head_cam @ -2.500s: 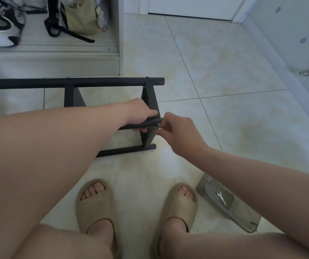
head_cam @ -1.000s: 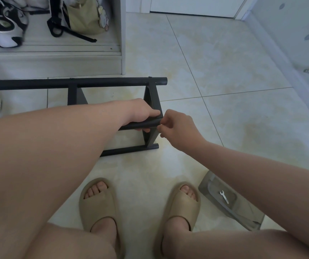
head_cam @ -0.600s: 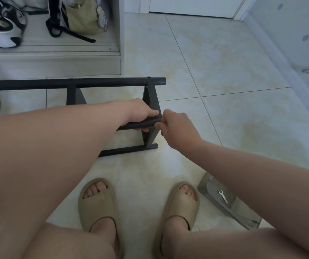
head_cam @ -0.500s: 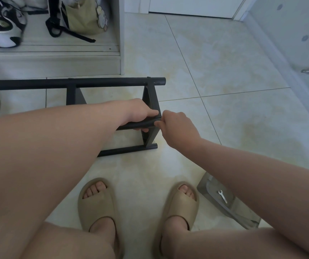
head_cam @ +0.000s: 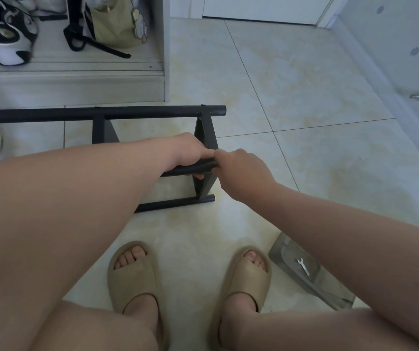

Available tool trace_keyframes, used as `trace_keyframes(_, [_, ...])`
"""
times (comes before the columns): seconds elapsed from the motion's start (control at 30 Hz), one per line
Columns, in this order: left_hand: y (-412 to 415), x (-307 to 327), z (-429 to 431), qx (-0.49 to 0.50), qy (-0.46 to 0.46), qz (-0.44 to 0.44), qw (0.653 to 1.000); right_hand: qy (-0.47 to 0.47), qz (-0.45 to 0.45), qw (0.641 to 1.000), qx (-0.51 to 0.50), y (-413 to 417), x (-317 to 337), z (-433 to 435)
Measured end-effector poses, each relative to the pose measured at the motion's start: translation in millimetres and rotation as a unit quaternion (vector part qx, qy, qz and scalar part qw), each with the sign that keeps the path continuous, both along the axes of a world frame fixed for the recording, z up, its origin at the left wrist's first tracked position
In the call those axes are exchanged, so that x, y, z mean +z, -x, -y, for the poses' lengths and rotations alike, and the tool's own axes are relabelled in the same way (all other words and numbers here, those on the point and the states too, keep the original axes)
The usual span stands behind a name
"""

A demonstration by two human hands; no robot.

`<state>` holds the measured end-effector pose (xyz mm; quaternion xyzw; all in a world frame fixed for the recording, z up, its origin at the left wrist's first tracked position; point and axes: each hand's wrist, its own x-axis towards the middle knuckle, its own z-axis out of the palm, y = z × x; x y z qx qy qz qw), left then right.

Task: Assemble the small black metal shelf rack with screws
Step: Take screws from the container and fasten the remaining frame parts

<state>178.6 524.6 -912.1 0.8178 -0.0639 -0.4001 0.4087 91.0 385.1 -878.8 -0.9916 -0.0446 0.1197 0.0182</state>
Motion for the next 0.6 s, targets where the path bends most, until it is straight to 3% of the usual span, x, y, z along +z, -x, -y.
trace_keyframes(0.17, [0, 1, 0, 0.008, 0.005, -0.002, 1.000, 0.051, -0.014, 0.999, 0.002, -3, 1, -1])
trace_keyframes(0.37, [0, 3, -2, -0.002, 0.011, -0.010, 1.000, -0.056, 0.021, 0.998, 0.025, -3, 0, 9])
trace_keyframes(0.6, [2, 10, -3, -0.009, 0.003, -0.019, 1.000, -0.034, 0.082, 0.991, 0.102, 1, -9, 11])
